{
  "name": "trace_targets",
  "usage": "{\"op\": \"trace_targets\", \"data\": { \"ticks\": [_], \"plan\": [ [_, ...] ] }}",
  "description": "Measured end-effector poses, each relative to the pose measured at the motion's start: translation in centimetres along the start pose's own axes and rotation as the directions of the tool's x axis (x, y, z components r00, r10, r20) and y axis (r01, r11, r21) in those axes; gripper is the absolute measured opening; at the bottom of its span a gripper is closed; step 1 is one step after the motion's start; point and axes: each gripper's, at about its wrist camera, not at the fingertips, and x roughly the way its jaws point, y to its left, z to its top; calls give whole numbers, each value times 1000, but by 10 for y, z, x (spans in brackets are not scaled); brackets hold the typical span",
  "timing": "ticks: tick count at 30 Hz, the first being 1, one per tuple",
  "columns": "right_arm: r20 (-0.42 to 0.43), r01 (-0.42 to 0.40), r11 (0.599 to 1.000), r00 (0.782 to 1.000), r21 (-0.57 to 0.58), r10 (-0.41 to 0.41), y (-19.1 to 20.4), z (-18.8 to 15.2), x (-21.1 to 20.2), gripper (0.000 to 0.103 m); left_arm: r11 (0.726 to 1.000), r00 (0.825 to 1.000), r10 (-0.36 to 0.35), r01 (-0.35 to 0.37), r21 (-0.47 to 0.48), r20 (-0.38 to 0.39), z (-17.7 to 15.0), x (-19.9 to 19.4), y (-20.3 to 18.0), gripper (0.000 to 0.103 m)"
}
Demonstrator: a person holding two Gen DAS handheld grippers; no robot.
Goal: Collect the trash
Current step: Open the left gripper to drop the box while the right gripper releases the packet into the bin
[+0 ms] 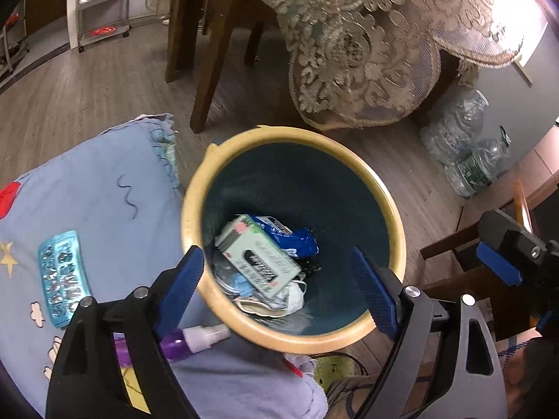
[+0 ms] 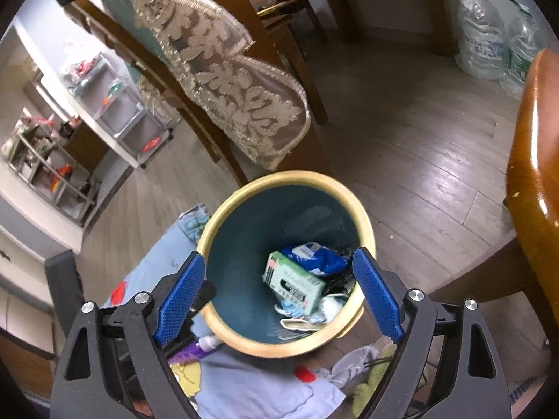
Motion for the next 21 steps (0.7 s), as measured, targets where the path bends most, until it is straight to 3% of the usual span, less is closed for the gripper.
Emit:
{"op": "trace_targets", "data": {
  "ticks": [10, 17, 21],
  "plan": [
    [-27, -23, 999, 999, -24, 22, 8, -4, 8, 87, 998, 998, 58, -57, 27, -27, -7, -17, 37, 87],
    [-30, -43, 999, 999, -25, 42, 9, -5, 8, 87, 989, 987, 123, -113, 92, -104, -27, -10, 65, 88],
    [-31, -54, 998, 998, -22, 53, 9, -5, 8, 87, 979, 973, 167, -144, 146, -162, -41, 1, 74, 88]
  ]
}}
